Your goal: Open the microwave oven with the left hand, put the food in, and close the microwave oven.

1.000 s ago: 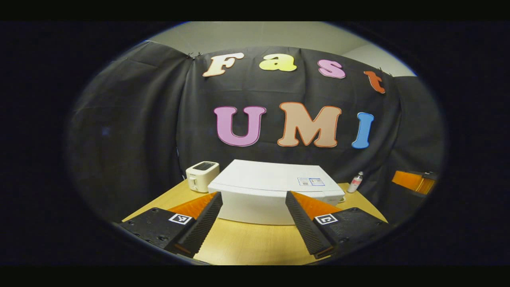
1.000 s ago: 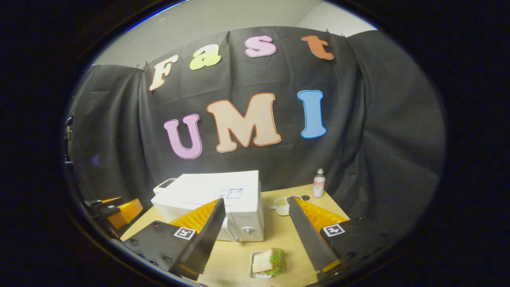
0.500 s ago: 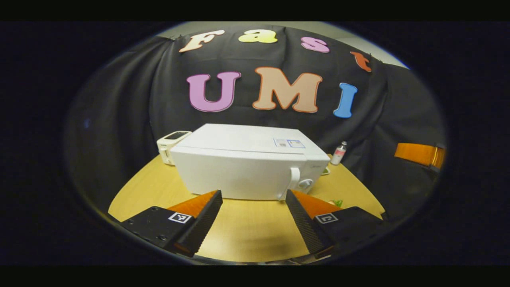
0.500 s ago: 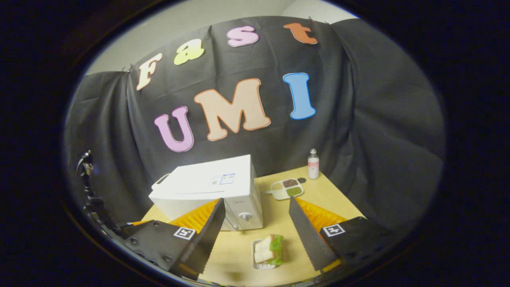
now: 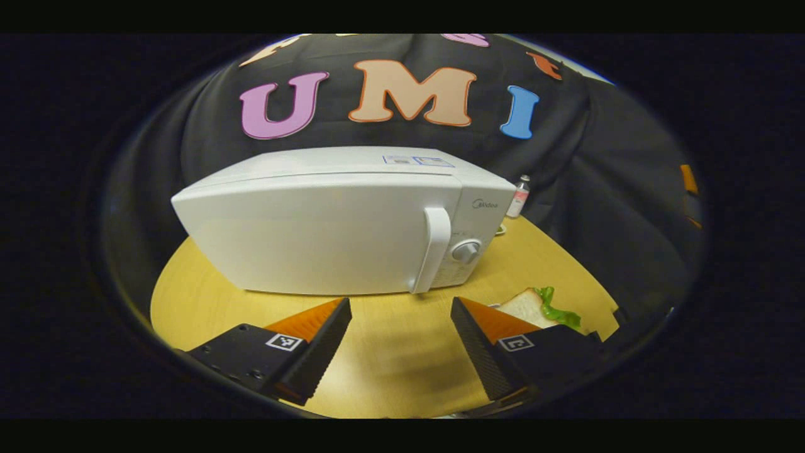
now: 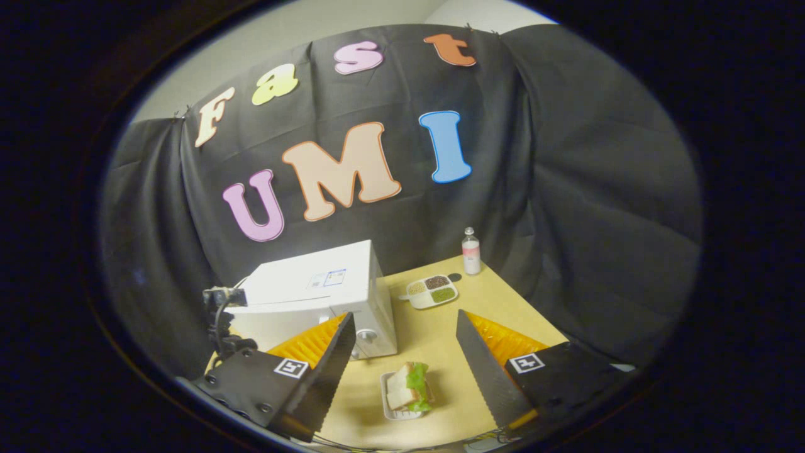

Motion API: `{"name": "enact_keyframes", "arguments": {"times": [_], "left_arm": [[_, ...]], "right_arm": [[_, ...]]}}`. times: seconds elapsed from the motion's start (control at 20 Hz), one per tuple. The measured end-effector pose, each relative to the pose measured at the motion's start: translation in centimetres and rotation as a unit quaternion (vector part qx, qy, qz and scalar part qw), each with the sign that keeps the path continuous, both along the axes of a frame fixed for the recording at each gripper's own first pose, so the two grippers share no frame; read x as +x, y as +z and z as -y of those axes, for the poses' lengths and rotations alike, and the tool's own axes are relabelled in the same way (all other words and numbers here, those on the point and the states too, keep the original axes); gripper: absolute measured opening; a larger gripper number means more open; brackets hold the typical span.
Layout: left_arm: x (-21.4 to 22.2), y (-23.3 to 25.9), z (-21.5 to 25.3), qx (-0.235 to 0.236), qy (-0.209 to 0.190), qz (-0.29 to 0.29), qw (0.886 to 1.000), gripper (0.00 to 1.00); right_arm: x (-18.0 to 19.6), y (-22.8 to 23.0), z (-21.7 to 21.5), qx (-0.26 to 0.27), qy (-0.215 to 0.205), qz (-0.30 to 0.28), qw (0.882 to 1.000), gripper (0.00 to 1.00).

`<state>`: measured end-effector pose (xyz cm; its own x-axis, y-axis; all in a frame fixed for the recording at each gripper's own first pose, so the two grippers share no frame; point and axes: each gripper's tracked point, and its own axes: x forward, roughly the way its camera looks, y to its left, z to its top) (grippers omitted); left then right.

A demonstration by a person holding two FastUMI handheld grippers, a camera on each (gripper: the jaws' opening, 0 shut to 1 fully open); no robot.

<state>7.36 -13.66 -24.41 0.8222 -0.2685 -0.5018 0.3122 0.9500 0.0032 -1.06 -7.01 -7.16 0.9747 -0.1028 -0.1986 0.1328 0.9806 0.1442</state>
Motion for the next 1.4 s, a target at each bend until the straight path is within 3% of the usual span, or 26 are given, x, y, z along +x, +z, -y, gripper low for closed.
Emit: {"name": "enact_keyframes", "arguments": {"times": [0.05, 0.1, 0.15, 0.25, 0.3, 0.35, 0.45, 0.5, 0.55, 0.6, 0.7, 0.75, 0.8, 1.0, 1.05, 1.15, 1.4], "left_arm": [[0.5, -0.3, 0.4, -0.002, -0.002, -0.002, 1.0, 0.97], [1.3, -0.3, 0.6, -0.002, 0.001, 0.001, 1.0, 0.97], [2.1, -0.6, 1.0, 0.003, -0.001, 0.002, 1.0, 0.97], [3.1, -1.0, 1.5, 0.014, -0.006, 0.002, 1.0, 0.96], [3.7, -1.1, 1.8, 0.015, -0.007, 0.002, 1.0, 0.95], [4.4, -1.5, 2.3, 0.014, -0.007, 0.0, 1.0, 0.9], [5.5, -2.2, 2.7, 0.019, -0.008, -0.009, 1.0, 0.86], [6.0, -2.3, 3.0, 0.022, -0.009, -0.011, 1.0, 0.84], [6.3, -2.4, 3.2, 0.024, -0.011, -0.011, 1.0, 0.81], [6.7, -2.6, 3.4, 0.028, -0.013, -0.014, 0.999, 0.79], [7.0, -2.9, 3.7, 0.031, -0.015, -0.022, 0.999, 0.73], [6.9, -3.2, 3.9, 0.029, -0.015, -0.027, 0.999, 0.72], [7.0, -3.4, 4.0, 0.029, -0.014, -0.029, 0.999, 0.7], [7.5, -3.9, 3.8, 0.038, -0.004, -0.035, 0.999, 0.51], [7.4, -4.0, 3.9, 0.037, -0.003, -0.038, 0.999, 0.35], [7.3, -4.0, 3.9, 0.043, -0.003, -0.039, 0.998, 0.24], [7.3, -3.9, 3.8, 0.038, 0.005, -0.036, 0.999, 0.19]], "right_arm": [[0.0, 0.1, 0.0, 0.004, -0.002, 0.001, 1.0, 0.99], [0.0, 0.2, 0.1, 0.007, -0.003, 0.003, 1.0, 0.99], [0.0, 0.4, 0.2, 0.009, -0.006, 0.005, 1.0, 0.92], [0.0, 0.3, 0.5, 0.01, -0.01, 0.004, 1.0, 0.92], [0.0, 0.1, 0.7, 0.009, -0.012, 0.002, 1.0, 0.99], [0.0, 0.0, 0.8, 0.009, -0.014, -0.001, 1.0, 0.92], [-0.1, 0.1, 0.9, 0.012, -0.015, -0.004, 1.0, 0.92], [-0.1, 0.1, 1.0, 0.015, -0.017, -0.003, 1.0, 0.99], [0.0, 0.2, 1.1, 0.016, -0.02, -0.001, 1.0, 0.99], [-0.1, 0.3, 1.3, 0.016, -0.023, 0.0, 1.0, 0.92], [-0.1, 0.2, 1.6, 0.014, -0.03, -0.002, 0.999, 0.92], [-0.2, 0.2, 1.8, 0.014, -0.032, -0.002, 0.999, 0.99], [-0.2, 0.2, 1.9, 0.014, -0.035, -0.002, 0.999, 0.92], [-0.2, 0.0, 2.1, 0.012, -0.039, -0.005, 0.999, 0.92], [-0.3, 0.0, 2.1, 0.011, -0.038, -0.006, 0.999, 0.92], [-0.3, -0.2, 1.9, 0.009, -0.037, -0.008, 0.999, 0.92], [-0.6, -0.9, 1.7, 0.005, -0.036, -0.015, 0.999, 0.92]]}}
